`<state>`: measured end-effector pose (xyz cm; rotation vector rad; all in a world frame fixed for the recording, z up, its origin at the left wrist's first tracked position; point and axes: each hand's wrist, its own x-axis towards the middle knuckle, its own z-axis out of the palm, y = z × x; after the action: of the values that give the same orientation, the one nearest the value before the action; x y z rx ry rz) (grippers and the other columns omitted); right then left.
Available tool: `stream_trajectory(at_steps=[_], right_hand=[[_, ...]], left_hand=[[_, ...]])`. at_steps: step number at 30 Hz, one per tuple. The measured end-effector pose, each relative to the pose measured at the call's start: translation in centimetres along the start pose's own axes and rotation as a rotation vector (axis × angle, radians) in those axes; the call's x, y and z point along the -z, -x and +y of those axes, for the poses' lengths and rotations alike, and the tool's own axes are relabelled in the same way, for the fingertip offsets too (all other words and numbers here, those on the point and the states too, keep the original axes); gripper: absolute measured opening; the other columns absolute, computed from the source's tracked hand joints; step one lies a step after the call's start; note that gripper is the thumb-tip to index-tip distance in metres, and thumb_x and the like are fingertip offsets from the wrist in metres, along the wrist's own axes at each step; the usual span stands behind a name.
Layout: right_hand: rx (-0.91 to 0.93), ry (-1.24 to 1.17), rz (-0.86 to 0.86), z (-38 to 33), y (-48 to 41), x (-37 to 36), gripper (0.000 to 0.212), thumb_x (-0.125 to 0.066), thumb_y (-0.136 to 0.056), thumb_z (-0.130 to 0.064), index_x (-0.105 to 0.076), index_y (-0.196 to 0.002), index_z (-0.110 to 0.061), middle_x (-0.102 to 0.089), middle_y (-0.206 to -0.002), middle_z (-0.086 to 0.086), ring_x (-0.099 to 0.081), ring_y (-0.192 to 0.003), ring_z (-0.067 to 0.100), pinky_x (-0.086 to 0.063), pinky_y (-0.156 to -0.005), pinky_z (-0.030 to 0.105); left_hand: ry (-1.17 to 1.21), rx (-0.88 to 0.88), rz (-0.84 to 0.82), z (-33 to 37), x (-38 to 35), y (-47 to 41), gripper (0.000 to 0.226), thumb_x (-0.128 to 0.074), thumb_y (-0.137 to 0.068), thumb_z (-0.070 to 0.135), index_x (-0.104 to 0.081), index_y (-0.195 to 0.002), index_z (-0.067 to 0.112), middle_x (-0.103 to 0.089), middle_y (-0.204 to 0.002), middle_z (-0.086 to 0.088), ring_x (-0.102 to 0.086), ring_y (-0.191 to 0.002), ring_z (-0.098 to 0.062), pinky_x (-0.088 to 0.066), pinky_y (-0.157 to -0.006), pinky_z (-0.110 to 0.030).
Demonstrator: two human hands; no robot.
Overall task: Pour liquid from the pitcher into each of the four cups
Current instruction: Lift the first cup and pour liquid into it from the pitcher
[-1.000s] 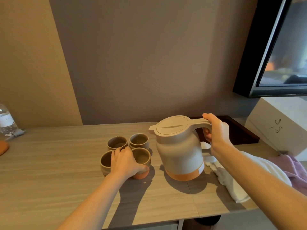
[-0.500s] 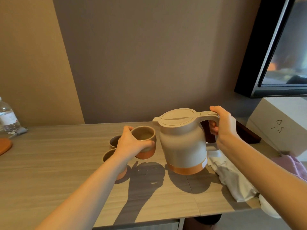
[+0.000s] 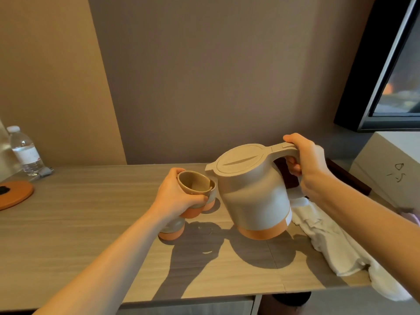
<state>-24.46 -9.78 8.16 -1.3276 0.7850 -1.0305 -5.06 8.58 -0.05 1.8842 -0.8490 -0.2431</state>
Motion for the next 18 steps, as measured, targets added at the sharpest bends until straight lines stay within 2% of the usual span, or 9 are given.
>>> stream_trajectory(at_steps=[4,8,13,18], right_hand=[[-0.002,0.06,-0.038,0.41,0.14,-0.37,0.03,-0.064,-0.083,-0.033,-0.058,-0.065,-0.01,-0.044,-0.048,-0.001,-0.036,-0.041,0.008,-0.031,-0.047,0.021],[-0.011,0.086,-0.052,0.61,0.19,-0.3,0.029,-0.064,-0.083,-0.033,-0.058,-0.063,-0.012,-0.046,-0.044,-0.004,-0.037,-0.042,0.008,-0.033,-0.047,0.02],[-0.009,0.126,-0.066,0.67,0.29,-0.27,0.029,-0.064,-0.083,-0.033,-0.058,-0.064,-0.012,-0.046,-0.04,-0.008,-0.039,-0.038,0.005,-0.033,-0.044,0.018],[-0.012,0.156,-0.056,0.73,0.25,-0.32,0.027,-0.063,-0.085,-0.035,-0.059,-0.076,-0.01,-0.049,-0.059,0.001,-0.042,-0.051,0.01,-0.034,-0.05,0.02]], left_hand=[[-0.061,-0.037,-0.026,-0.67,0.12,0.09,0.081,-0.093,-0.054,0.031,-0.043,-0.118,0.032,-0.053,-0.106,0.016,-0.054,-0.097,-0.01,-0.05,-0.073,-0.024],[-0.083,-0.06,-0.029,-0.73,0.01,0.24,0.084,-0.094,-0.051,0.034,-0.042,-0.117,0.034,-0.051,-0.104,0.021,-0.052,-0.094,-0.003,-0.045,-0.067,-0.018],[-0.09,-0.103,-0.051,-0.36,-0.03,0.5,0.082,-0.094,-0.054,0.034,-0.043,-0.118,0.033,-0.051,-0.102,0.024,-0.052,-0.093,-0.002,-0.044,-0.068,-0.016],[-0.095,-0.117,-0.046,-0.4,-0.26,0.44,0.083,-0.094,-0.053,0.036,-0.043,-0.118,0.034,-0.053,-0.105,0.022,-0.053,-0.103,-0.01,-0.048,-0.078,-0.024]])
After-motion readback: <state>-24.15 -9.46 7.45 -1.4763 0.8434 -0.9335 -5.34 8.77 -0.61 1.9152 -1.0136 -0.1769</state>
